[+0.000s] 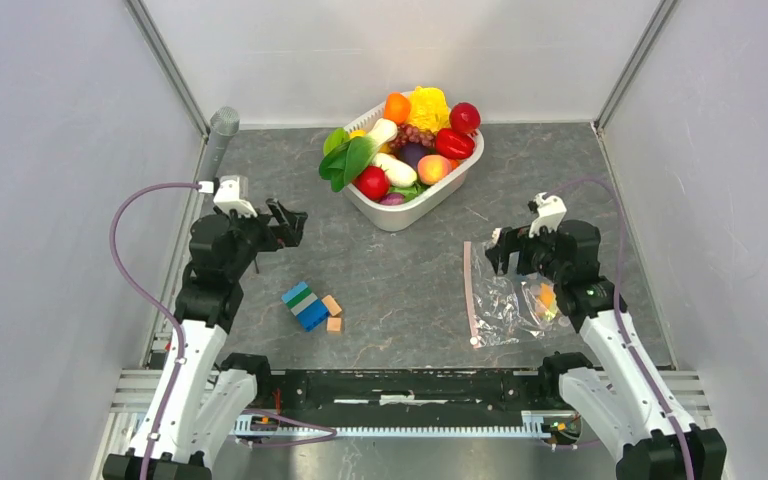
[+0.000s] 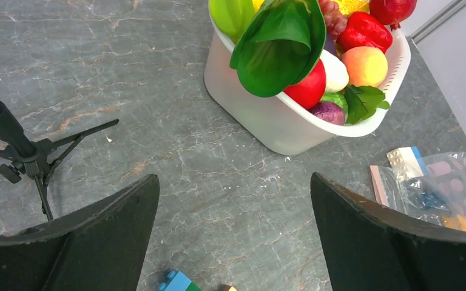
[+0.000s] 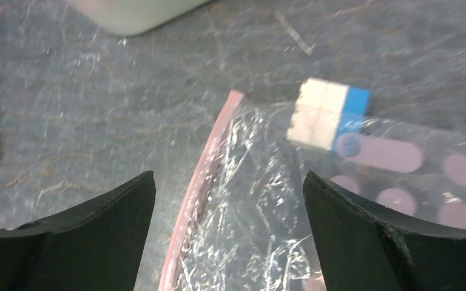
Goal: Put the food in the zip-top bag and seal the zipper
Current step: Open the zipper of the food storage bag at the center of the board.
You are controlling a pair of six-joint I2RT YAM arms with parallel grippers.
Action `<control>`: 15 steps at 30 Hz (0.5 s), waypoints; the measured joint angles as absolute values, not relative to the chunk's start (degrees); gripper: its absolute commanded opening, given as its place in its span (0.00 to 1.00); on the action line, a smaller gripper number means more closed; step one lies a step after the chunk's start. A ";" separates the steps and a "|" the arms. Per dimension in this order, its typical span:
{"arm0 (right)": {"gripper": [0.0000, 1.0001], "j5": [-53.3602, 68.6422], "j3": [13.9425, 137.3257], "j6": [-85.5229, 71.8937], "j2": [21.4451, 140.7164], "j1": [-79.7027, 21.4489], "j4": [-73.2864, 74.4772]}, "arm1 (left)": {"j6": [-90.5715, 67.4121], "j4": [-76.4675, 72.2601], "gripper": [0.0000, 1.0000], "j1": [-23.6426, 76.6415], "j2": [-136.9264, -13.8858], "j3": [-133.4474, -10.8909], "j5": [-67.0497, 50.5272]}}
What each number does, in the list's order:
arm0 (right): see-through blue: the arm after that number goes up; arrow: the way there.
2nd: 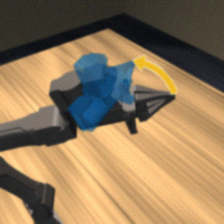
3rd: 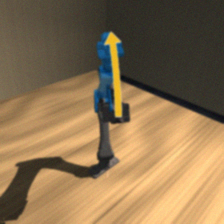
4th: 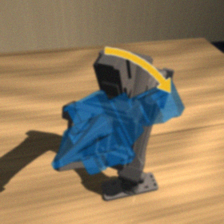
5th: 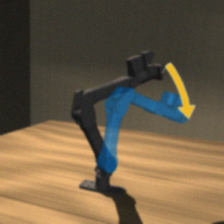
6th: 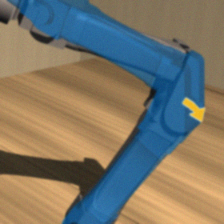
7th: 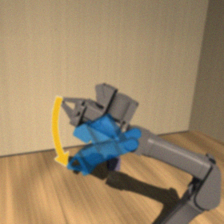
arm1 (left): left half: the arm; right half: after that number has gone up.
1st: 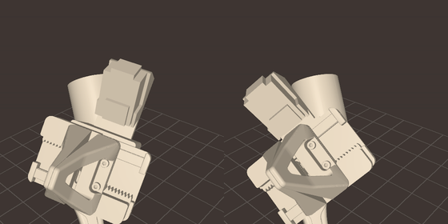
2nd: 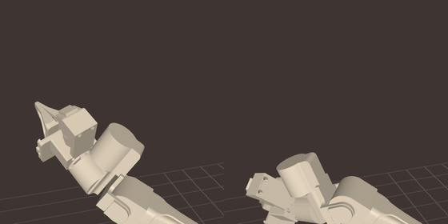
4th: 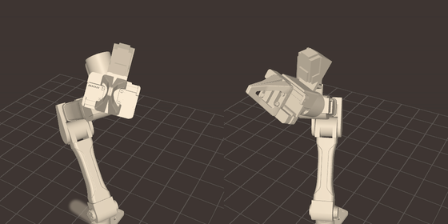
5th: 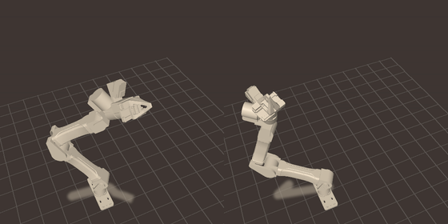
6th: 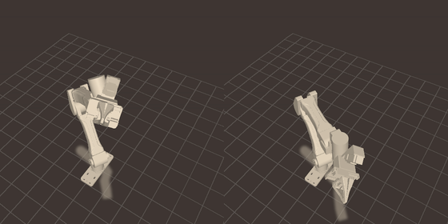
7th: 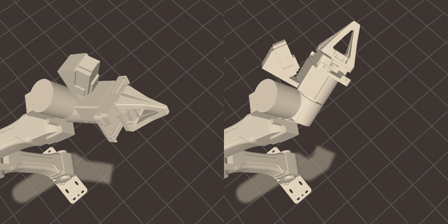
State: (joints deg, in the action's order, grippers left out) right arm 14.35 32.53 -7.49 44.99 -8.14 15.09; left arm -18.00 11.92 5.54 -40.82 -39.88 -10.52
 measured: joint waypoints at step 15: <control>0.81 6.87 28.21 -10.59 49.63 -29.52 17.65 | -33.04 8.40 1.00 5.54 -35.14 -33.89 -13.74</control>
State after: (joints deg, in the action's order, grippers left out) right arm 6.87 28.21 -10.59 49.63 -29.52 17.65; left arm -33.04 8.40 5.54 -35.14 -33.89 -13.74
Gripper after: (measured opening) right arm 0.858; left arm 0.996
